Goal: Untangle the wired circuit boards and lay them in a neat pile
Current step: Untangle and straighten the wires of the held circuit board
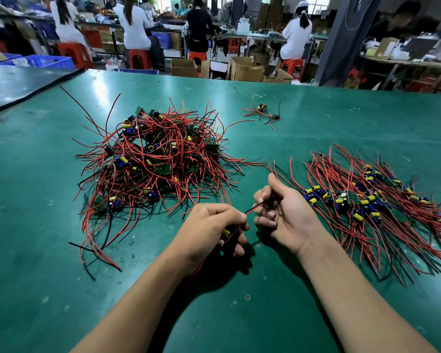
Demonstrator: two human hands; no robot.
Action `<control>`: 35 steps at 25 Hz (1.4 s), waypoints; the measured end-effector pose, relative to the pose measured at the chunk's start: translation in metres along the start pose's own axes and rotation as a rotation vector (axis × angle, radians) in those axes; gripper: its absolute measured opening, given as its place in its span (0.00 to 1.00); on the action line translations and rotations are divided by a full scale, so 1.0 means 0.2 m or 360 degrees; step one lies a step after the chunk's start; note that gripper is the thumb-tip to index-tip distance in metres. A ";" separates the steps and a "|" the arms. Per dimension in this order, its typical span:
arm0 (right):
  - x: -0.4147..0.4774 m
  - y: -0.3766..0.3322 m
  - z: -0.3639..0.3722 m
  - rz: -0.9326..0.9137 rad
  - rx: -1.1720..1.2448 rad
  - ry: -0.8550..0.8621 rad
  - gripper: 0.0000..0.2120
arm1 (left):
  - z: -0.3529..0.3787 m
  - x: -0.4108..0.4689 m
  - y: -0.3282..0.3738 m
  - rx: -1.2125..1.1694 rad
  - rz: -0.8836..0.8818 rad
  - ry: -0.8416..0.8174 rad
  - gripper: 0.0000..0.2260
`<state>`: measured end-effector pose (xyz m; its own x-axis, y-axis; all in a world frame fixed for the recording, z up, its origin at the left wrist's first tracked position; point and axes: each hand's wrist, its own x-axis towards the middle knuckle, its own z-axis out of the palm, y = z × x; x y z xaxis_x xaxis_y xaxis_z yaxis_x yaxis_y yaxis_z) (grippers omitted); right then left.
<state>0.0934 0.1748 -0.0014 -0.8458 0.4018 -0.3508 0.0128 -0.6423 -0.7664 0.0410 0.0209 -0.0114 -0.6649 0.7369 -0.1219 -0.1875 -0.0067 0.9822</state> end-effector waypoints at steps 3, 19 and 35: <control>-0.01 -0.01 -0.01 0.0099 -0.0019 -0.0060 0.24 | 0.00 0.00 -0.01 0.0047 0.0020 0.0034 0.10; -0.05 0.15 0.06 -0.0094 -0.0738 -0.0384 0.17 | 0.00 0.01 -0.02 -0.0142 0.0067 0.0041 0.09; 0.06 0.04 -0.04 -0.0337 -0.0753 0.0038 0.20 | -0.02 -0.02 0.00 -0.0037 -0.0029 -0.0214 0.09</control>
<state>0.0879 0.1804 -0.0161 -0.8435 0.5095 -0.1700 0.0873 -0.1823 -0.9794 0.0411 0.0151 -0.0112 -0.5585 0.8211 -0.1179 -0.2162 -0.0069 0.9763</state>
